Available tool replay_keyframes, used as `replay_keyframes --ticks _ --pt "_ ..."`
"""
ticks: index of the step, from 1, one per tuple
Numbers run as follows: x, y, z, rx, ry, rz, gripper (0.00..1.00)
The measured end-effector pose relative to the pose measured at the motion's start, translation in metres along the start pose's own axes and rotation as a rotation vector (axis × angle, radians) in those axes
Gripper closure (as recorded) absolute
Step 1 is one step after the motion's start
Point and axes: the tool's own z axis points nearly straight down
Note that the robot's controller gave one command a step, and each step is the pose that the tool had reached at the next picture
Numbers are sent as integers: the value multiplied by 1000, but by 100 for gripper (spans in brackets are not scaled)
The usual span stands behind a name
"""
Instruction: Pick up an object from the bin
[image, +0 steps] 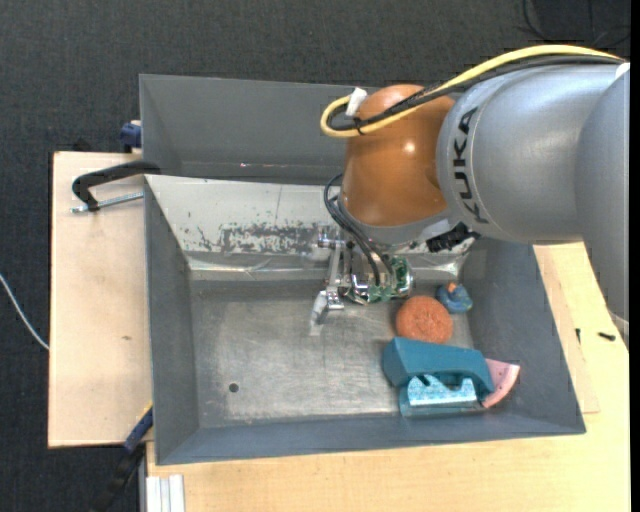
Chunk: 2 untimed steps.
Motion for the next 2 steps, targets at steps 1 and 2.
replay_keyframes --ticks 1,2 --pt "0 0 0 0 0 0 0" --pt "14 -50 19 0 -1 -27 0"
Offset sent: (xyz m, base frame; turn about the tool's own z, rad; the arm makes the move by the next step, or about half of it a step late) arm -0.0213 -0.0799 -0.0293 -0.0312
